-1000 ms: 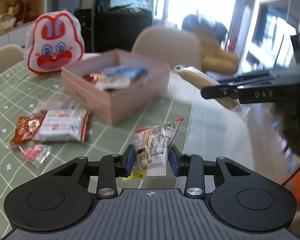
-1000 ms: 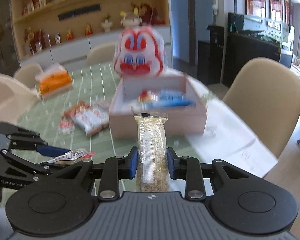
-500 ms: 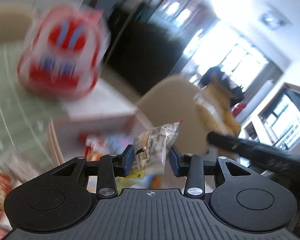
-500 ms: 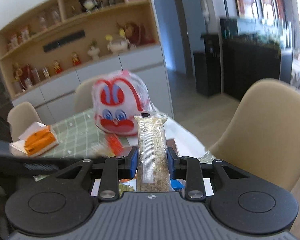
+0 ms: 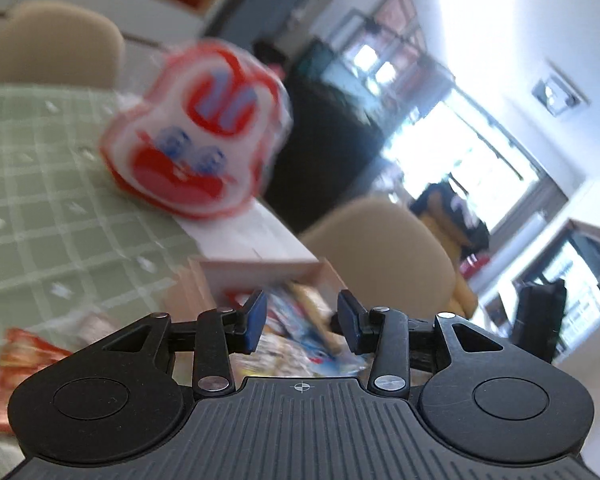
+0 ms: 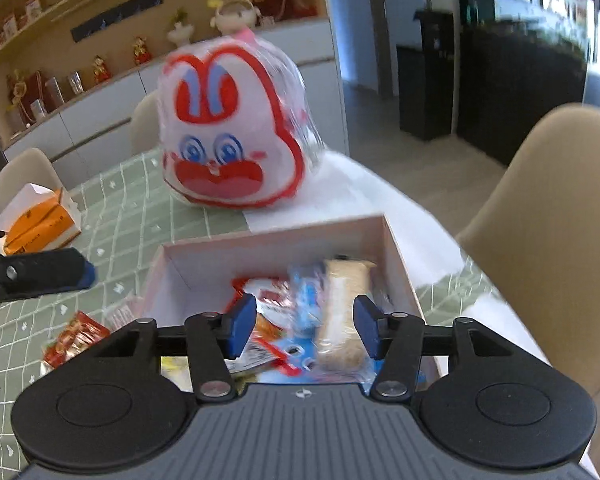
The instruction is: Organize snacks
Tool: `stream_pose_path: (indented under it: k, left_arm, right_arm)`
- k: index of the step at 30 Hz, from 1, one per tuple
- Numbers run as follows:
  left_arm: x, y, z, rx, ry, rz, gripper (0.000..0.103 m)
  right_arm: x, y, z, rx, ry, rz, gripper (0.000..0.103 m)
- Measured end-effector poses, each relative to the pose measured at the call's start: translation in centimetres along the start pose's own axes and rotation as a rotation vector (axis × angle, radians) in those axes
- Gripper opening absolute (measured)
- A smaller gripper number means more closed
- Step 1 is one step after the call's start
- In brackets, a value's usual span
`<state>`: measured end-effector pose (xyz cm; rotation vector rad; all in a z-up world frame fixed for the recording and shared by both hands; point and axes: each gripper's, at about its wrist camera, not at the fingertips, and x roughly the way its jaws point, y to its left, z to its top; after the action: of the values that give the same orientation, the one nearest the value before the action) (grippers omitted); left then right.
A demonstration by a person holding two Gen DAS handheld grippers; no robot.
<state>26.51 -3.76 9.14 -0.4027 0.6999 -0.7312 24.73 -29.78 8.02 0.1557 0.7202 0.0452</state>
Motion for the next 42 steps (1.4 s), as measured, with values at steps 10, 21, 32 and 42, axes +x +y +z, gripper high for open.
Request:
stream_pose_path:
  k: [10, 21, 32, 42]
  left_arm:
    - [-7.0, 8.7, -4.9, -0.083, -0.065, 0.365, 0.044]
    - [-9.9, 12.4, -3.6, -0.203, -0.058, 0.335, 0.044]
    - [-11.4, 17.0, -3.1, -0.367, -0.058, 0.301, 0.043]
    - [-7.9, 14.2, -3.8, -0.209, 0.084, 0.279, 0.044]
  right_arm:
    - [-3.2, 10.0, -1.4, -0.111, 0.011, 0.07, 0.061]
    - [6.3, 21.7, -1.7, -0.126, 0.103, -0.015, 0.061]
    - [13.8, 21.0, -1.1, -0.066, 0.163, -0.09, 0.035]
    - [5.3, 21.5, -6.6, -0.14, 0.271, 0.071, 0.03]
